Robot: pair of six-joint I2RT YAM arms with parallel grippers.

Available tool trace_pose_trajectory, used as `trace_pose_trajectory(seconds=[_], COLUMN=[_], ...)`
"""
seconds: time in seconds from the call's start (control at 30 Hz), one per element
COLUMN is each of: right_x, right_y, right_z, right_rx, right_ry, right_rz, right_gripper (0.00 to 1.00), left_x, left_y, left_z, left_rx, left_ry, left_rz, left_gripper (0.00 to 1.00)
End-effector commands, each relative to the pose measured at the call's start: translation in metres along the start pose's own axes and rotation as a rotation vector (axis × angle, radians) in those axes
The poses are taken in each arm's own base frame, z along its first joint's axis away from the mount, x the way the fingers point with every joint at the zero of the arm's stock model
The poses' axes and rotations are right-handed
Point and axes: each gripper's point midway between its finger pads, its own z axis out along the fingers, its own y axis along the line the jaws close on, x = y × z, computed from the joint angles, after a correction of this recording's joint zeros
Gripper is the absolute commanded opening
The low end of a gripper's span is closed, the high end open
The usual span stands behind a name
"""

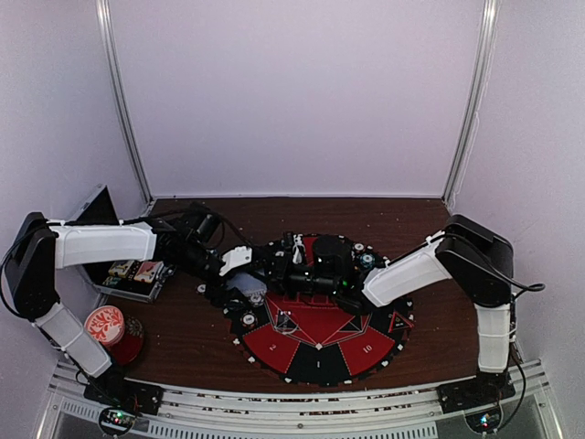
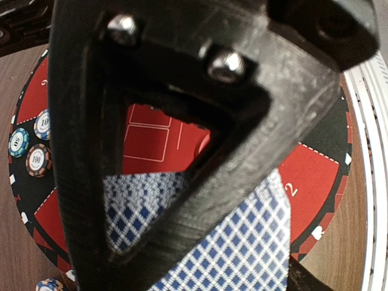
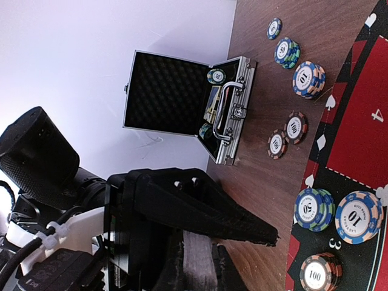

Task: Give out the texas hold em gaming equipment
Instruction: Pass from the right arm to the left

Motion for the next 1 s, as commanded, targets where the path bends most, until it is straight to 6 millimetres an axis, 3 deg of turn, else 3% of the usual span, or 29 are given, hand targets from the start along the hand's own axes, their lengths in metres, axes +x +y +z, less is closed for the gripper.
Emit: trace_pose_trajectory(seconds=[0.0, 0.27, 0.5, 0.63, 0.83, 0.97], right_x=[-0.007, -0.007, -0.005, -0.004, -0.003, 0.0], right_y=[-0.007, -0.009, -0.013, -0.014, -0.016, -0.021], right_z=[0.004, 0.005, 0.006, 0.005, 0.004, 0.004], right_rx=[0.011, 0.016, 0.026, 0.042, 0.067, 0.103], right_ry=[-0.024, -0.022, -0.014, -0.005, 0.004, 0.028], right_rz=[0.0, 0.001, 0.001, -0.013, -0.035, -0.066], right_gripper=[0.0, 0.0, 0.01, 0.22, 0.4, 0.46], left_x=[-0.014, -0.011, -0.009, -0.004, 0.001, 0.003], left_y=[-0.004, -0.006, -0.005, -0.006, -0.009, -0.01], left_z=[0.0, 0.001, 0.003, 0.004, 0.003, 0.002], left_rx=[0.011, 0.021, 0.019, 0.018, 0.012, 0.006], left_ry=[-0.052, -0.05, -0.041, -0.031, -0.02, -0.014], left_rz=[0.039, 0.035, 0.032, 0.03, 0.034, 0.038], left_gripper=[0.76, 0.74, 0.58, 0.53, 0.43, 0.42])
